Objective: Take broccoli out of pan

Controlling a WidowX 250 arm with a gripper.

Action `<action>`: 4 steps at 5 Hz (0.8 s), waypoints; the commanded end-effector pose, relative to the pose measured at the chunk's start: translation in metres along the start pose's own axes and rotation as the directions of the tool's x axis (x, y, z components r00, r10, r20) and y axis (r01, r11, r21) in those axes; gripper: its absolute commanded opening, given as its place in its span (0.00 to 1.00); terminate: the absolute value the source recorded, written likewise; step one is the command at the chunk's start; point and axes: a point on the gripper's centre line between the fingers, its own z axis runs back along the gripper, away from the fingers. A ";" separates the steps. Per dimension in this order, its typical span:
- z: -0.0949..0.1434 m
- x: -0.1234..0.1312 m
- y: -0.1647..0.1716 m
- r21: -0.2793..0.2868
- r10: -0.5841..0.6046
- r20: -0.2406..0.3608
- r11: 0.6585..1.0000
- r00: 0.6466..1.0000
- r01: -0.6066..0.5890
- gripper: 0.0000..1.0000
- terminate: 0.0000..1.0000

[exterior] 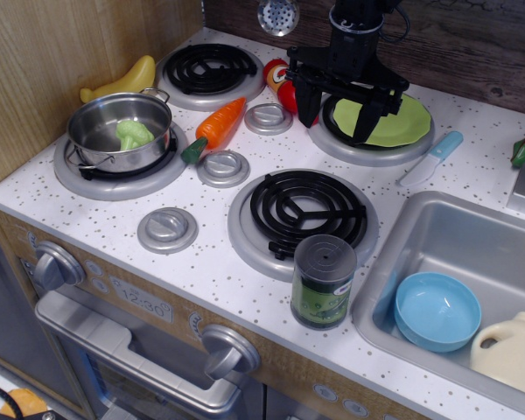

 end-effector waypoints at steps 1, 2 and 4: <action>0.000 0.000 0.000 0.000 0.000 0.000 1.000 1.000 0.000 1.00 0.00; 0.026 -0.002 0.039 0.044 -0.015 -0.057 0.999 0.998 0.018 1.00 0.00; 0.068 -0.024 0.121 0.198 -0.020 -0.074 0.980 0.997 0.034 1.00 0.00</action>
